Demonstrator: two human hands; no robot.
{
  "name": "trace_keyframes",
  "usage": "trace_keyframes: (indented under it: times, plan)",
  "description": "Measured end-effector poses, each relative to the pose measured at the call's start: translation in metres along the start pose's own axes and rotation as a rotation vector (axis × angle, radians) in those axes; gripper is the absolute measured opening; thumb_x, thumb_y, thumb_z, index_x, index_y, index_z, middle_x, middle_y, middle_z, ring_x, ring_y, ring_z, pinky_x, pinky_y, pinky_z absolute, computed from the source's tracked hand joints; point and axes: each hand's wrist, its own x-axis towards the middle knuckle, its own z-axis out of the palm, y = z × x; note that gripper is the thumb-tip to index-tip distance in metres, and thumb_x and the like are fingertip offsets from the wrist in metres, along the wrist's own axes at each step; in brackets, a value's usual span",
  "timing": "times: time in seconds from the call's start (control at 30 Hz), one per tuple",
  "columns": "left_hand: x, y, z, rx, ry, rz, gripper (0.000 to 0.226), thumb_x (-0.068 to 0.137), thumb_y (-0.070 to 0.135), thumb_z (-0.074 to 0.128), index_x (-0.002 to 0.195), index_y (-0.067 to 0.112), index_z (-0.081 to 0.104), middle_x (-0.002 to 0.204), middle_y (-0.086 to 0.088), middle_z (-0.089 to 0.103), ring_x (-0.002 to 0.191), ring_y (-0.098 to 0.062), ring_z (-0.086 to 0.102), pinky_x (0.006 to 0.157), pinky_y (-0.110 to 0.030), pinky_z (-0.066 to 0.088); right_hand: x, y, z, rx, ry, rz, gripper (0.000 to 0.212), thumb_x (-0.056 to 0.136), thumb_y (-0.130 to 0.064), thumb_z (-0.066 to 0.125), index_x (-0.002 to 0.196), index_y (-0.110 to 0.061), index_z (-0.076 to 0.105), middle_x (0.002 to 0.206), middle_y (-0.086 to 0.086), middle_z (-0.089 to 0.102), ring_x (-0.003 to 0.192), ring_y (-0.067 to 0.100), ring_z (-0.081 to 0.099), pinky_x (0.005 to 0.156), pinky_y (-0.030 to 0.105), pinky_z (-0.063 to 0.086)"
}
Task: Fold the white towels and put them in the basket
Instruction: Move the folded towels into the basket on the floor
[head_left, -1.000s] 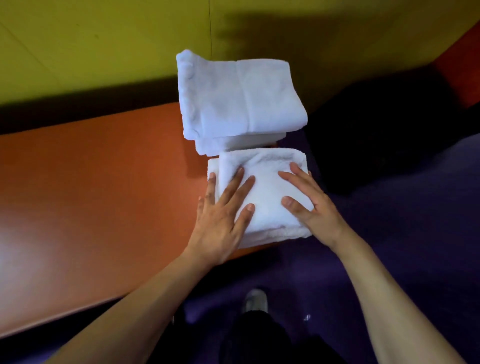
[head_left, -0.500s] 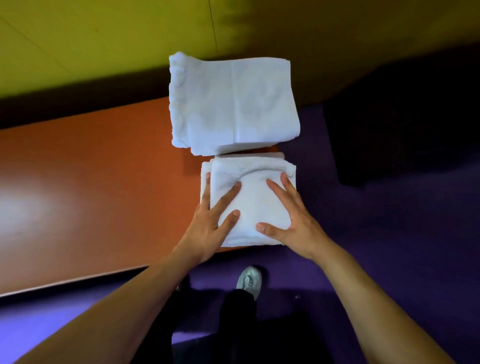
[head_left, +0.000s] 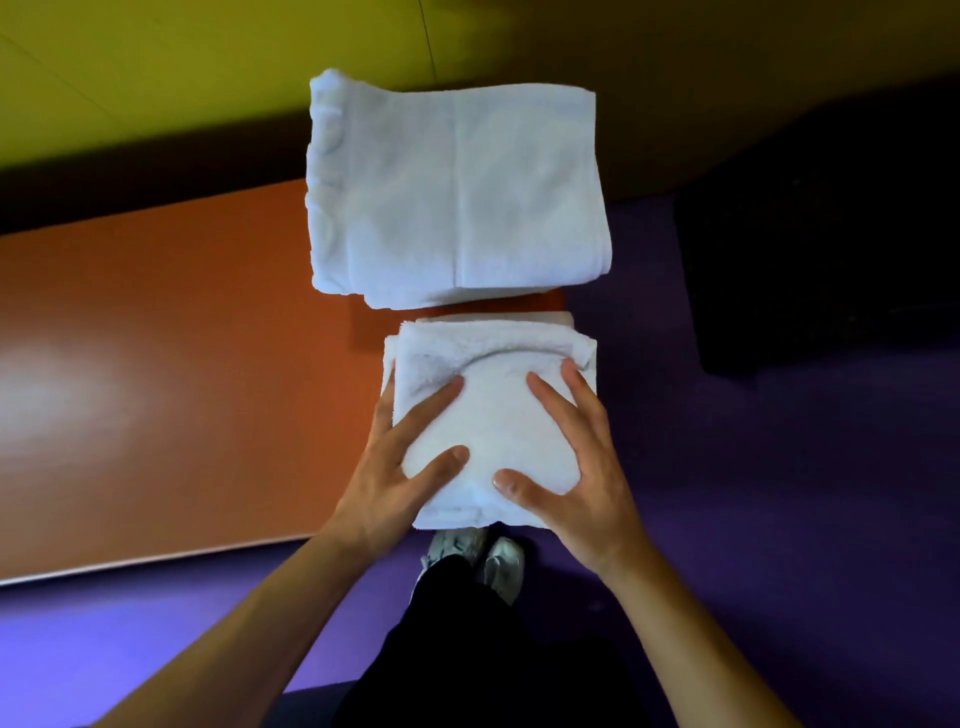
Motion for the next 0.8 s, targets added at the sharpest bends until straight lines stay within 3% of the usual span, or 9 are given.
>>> trace_keyframes:
  times: [0.13,0.23,0.33,0.43,0.6,0.67,0.8]
  plan:
    - [-0.026,-0.004,0.012,0.011,-0.03,-0.034,0.063,0.085,0.068,0.06,0.144,0.056,0.042,0.161,0.021,0.011,0.14,0.016,0.023,0.095,0.005,0.032,-0.024,0.009,-0.001,-0.013,-0.024,0.027,0.091,0.066,-0.078,0.071,0.147,-0.049,0.038,0.162,-0.025,0.013,0.149,0.003,0.02,0.11,0.047,0.042]
    - [-0.023,-0.001,0.012,0.011,-0.048,-0.056,0.065,0.084,0.07,0.059,0.145,0.057,0.039,0.157,0.021,0.015,0.136,0.018,0.026,0.092,0.006,0.033,-0.022,0.01,0.0,-0.008,-0.035,0.044,0.094,0.066,-0.076,0.074,0.148,-0.049,0.036,0.163,-0.024,0.01,0.149,0.001,0.018,0.109,0.048,0.044]
    - [-0.02,0.003,0.011,-0.016,0.004,-0.027,0.065,0.081,0.066,0.065,0.142,0.053,0.047,0.154,0.021,0.024,0.137,0.008,0.033,0.096,-0.001,0.039,-0.018,0.006,-0.001,0.037,-0.011,0.029,0.09,0.069,-0.068,0.077,0.147,-0.045,0.04,0.164,-0.018,0.014,0.149,0.004,0.021,0.109,0.041,0.043]
    - [-0.021,0.014,0.013,-0.038,0.054,-0.016,0.064,0.078,0.062,0.07,0.139,0.051,0.052,0.153,0.019,0.029,0.137,-0.001,0.039,0.102,-0.02,0.047,-0.016,-0.003,-0.009,0.066,0.013,-0.005,0.083,0.071,-0.061,0.079,0.145,-0.04,0.046,0.164,-0.013,0.019,0.149,0.006,0.023,0.108,0.029,0.037]
    - [-0.023,0.055,0.019,-0.064,0.015,0.026,0.062,0.078,0.058,0.07,0.138,0.052,0.053,0.154,0.018,0.029,0.14,-0.007,0.037,0.105,-0.031,0.048,-0.025,-0.029,-0.044,0.026,0.057,-0.045,0.081,0.075,-0.053,0.08,0.146,-0.036,0.046,0.162,-0.014,0.021,0.15,0.007,0.022,0.111,0.03,0.035]
    - [-0.021,0.074,0.026,-0.054,-0.01,0.069,0.061,0.08,0.056,0.069,0.139,0.051,0.052,0.156,0.016,0.028,0.142,-0.007,0.035,0.106,-0.027,0.044,-0.031,-0.04,-0.064,0.019,0.097,-0.053,0.081,0.074,-0.05,0.08,0.146,-0.035,0.047,0.161,-0.015,0.022,0.15,0.007,0.022,0.112,0.03,0.034]
    - [-0.01,0.112,0.049,-0.013,-0.072,0.133,0.06,0.082,0.055,0.068,0.139,0.052,0.051,0.159,0.018,0.024,0.144,-0.003,0.031,0.099,-0.004,0.039,-0.044,-0.049,-0.108,0.014,0.173,-0.048,0.081,0.072,-0.047,0.082,0.145,-0.035,0.048,0.161,-0.016,0.022,0.15,0.006,0.021,0.113,0.028,0.031]
